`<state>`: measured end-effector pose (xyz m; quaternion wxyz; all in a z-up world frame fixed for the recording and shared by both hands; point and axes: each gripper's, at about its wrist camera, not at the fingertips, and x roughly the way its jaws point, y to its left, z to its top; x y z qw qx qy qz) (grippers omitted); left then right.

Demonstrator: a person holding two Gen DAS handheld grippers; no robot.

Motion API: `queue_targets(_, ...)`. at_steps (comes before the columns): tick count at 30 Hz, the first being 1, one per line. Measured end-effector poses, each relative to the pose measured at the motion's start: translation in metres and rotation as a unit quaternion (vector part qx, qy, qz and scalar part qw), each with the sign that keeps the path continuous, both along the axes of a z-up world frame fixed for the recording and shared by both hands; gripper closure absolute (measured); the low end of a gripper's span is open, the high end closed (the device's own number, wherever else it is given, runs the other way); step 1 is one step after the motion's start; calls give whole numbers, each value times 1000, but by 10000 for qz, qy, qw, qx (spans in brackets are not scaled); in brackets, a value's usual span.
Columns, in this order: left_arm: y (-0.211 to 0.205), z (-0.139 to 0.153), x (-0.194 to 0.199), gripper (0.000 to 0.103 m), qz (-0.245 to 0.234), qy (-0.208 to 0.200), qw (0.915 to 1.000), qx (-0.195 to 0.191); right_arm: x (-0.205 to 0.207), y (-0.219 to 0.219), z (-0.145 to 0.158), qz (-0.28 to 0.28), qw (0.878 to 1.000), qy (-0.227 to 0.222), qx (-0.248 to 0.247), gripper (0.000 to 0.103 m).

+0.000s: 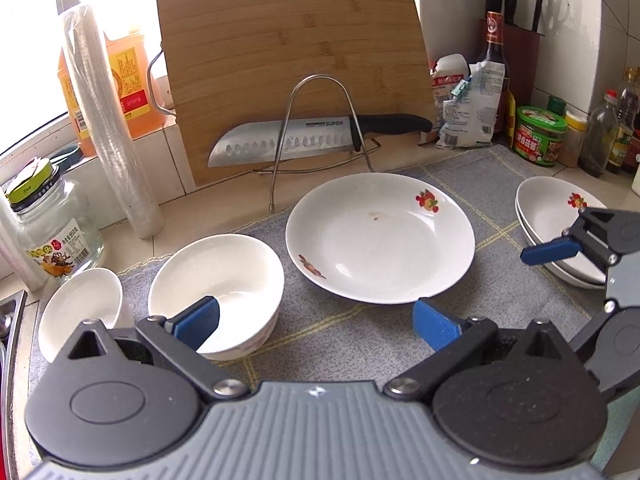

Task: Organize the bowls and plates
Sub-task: 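Move the left tool to the rim of the fruit-print plate by the cutting board, then close the left tool on the fruit-print plate's rim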

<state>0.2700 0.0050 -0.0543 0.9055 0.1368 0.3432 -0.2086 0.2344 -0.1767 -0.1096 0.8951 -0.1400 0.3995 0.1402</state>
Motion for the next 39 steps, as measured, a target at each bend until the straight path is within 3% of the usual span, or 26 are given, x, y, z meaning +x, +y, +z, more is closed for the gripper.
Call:
queue_targets(11, -10, 4, 24, 1, -104, 188, 9997, -65, 13, 7, -26, -11, 9997, 218, 120, 0)
queue_targets(21, -35, 8, 68, 1, -633, 413, 9971, 9, 44, -4, -31, -327, 9980, 283, 465, 0)
queue_targets(32, -63, -8, 125, 1, -830, 1011, 9912, 192, 50, -3, -32, -238, 9983, 230, 483, 0)
queue_targets(39, -63, -5, 136, 1, -847, 1341, 9871, 231, 48, -4, -32, -181, 9985, 206, 482, 0)
